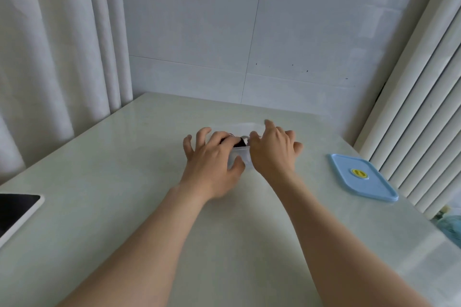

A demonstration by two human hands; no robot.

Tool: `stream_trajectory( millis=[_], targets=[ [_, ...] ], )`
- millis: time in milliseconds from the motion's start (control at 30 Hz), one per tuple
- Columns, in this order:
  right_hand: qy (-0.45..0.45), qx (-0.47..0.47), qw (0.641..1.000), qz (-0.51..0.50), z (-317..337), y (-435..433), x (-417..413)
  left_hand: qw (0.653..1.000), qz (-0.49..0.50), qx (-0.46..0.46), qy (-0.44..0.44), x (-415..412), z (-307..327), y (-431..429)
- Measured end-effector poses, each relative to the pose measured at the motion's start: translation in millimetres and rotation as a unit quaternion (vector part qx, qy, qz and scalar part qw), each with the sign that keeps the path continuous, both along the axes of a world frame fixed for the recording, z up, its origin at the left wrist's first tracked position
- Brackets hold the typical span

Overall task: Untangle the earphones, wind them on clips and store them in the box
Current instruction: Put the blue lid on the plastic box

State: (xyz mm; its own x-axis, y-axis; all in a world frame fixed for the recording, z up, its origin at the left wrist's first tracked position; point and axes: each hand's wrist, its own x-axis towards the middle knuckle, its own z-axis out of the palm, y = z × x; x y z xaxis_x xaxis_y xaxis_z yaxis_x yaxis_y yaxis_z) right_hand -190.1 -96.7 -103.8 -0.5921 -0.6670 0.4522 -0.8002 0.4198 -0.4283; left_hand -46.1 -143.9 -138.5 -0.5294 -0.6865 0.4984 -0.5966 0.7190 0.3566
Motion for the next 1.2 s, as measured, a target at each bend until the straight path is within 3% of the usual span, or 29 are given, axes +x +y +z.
stream_trajectory(
  millis=[67,200,467,567,667,767,933,1033,1200],
  targets=[
    [0.034,-0.024,0.999,0.022,-3,1,2,0.999,0.007,-0.014,-0.041,-3,2,0],
    [0.136,0.041,0.988,0.055,-9,5,-2,0.994,0.014,-0.036,-0.098,-7,11,4],
    [0.127,0.137,0.977,0.105,-6,18,8,0.995,0.011,-0.018,-0.095,-7,12,9],
    [0.111,0.078,0.988,0.072,3,27,0,0.996,0.021,-0.047,-0.066,-7,6,12],
    [0.079,0.007,0.996,-0.031,5,51,-27,0.99,0.007,-0.136,0.034,-13,6,20],
    [0.05,0.1,0.983,-0.144,0,79,-63,0.98,-0.048,-0.182,0.061,-30,9,39],
    [-0.043,0.211,0.947,-0.237,-20,96,-96,0.964,-0.172,-0.201,-0.002,-55,-1,59],
    [-0.076,0.239,0.939,-0.237,-24,98,-104,0.965,-0.182,-0.188,0.003,-58,-4,55],
    [0.036,0.17,0.975,-0.135,-11,101,-92,0.974,-0.103,-0.196,0.045,-54,0,45]
  ],
)
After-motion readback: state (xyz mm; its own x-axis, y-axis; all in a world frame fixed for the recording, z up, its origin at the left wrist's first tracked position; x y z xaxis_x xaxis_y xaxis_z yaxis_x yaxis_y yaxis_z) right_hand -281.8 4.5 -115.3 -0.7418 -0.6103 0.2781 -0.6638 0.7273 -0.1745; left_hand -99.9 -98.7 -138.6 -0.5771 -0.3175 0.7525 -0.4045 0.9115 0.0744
